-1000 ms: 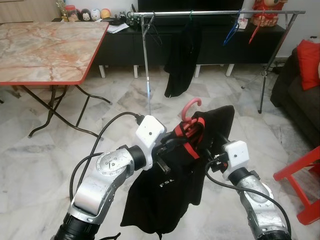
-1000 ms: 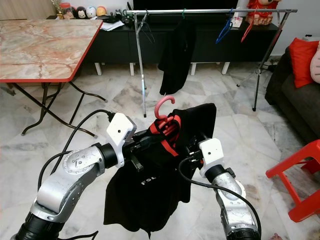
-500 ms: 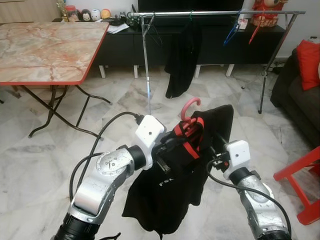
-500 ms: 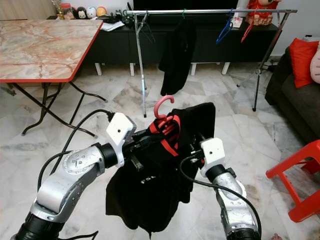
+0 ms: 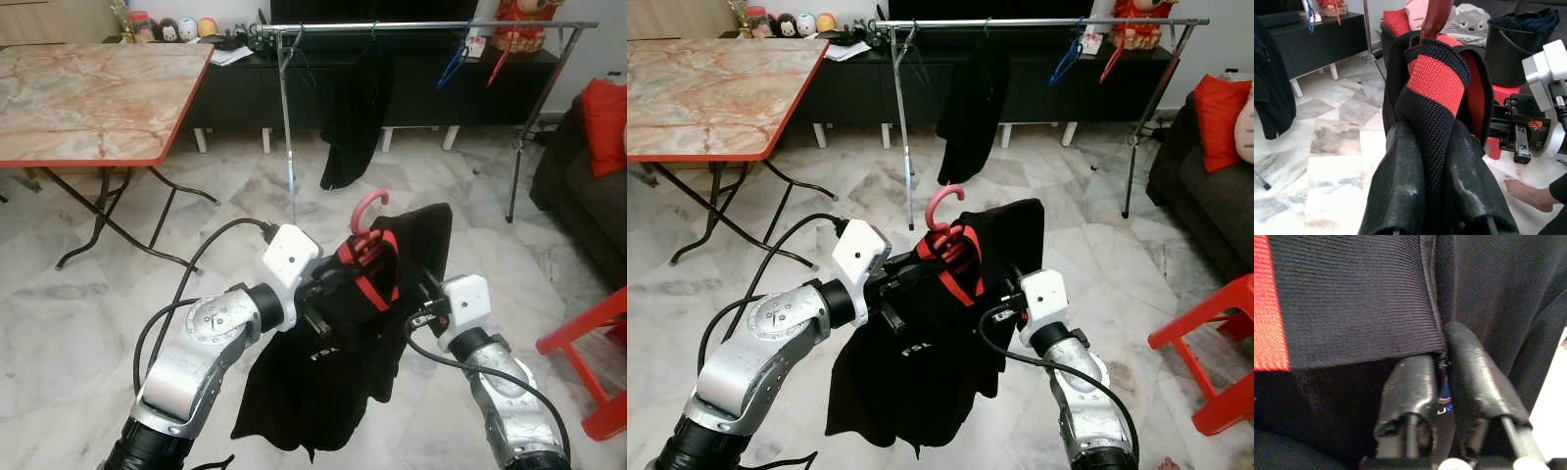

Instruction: Hang hanger

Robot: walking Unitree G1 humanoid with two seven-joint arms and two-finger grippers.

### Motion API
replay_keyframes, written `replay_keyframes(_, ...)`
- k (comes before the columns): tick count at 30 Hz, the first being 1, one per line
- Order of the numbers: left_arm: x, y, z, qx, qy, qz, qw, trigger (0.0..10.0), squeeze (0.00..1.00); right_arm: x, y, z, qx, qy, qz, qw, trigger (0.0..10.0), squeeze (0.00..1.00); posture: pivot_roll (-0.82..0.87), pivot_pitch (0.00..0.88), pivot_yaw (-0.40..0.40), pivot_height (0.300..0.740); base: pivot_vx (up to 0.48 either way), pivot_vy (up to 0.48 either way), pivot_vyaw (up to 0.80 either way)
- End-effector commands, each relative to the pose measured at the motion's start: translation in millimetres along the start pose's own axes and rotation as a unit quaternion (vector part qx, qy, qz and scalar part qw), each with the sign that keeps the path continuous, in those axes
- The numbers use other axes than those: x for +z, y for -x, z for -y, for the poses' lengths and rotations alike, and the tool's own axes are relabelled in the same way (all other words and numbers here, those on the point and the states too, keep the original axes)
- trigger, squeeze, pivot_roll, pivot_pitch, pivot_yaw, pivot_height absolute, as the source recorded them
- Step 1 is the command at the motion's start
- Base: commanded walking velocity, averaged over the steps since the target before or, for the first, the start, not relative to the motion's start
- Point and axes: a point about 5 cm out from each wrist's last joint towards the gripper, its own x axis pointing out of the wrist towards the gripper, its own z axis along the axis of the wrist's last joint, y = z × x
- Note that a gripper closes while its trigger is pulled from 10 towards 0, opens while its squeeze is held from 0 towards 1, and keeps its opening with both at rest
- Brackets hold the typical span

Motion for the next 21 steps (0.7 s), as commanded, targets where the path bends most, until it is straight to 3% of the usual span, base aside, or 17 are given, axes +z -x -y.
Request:
replay_keyframes(1,12,2.6,0.7,0.000,-0.007,0.024,1.000,10.0,0.00,1,-1.8,0.6,-0.004,-0.007,0.003,1.000,0.0,0.00,0.00,0.011,-0.035,0.740,0.000,0.000,0.00)
replay_keyframes(13,9,6.8,-2.6,0.004,-0.010,0.013,1.000,10.0,0.00,3,-3.3,1.1,-0.006,-0.004,0.006,1.000,0.0,0.00,0.00,0.013,-0.036,0.740,0.000,0.000,0.00)
replay_keyframes(21,-22,25.1,-11.8,0.000,-0.091,-0.081,0.993,10.0,0.00,2,-2.7,-1.2,0.007,-0.001,0.002,1.000,0.0,0.00,0.00,0.009,-0.035,0.740,0.000,0.000,0.00)
